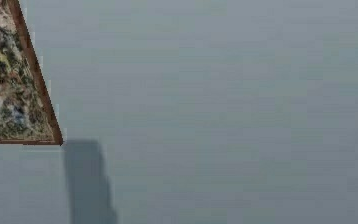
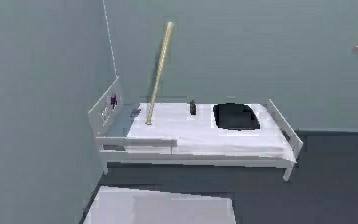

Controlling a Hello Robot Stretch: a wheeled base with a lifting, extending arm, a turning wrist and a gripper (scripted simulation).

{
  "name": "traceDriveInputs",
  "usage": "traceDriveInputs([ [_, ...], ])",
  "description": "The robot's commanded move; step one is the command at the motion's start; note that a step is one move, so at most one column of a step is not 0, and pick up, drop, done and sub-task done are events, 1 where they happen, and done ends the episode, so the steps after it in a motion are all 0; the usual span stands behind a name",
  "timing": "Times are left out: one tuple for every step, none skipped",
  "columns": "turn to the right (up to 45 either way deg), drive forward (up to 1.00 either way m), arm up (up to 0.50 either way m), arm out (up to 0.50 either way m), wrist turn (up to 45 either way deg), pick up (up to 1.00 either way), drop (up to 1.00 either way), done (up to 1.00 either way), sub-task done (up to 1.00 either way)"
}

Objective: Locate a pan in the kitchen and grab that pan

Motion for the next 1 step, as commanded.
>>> traceDriveInputs([
  [0.0, 0.3, 0.0, 0.0, 0.0, 0.0, 0.0, 0.0, 0.0],
])
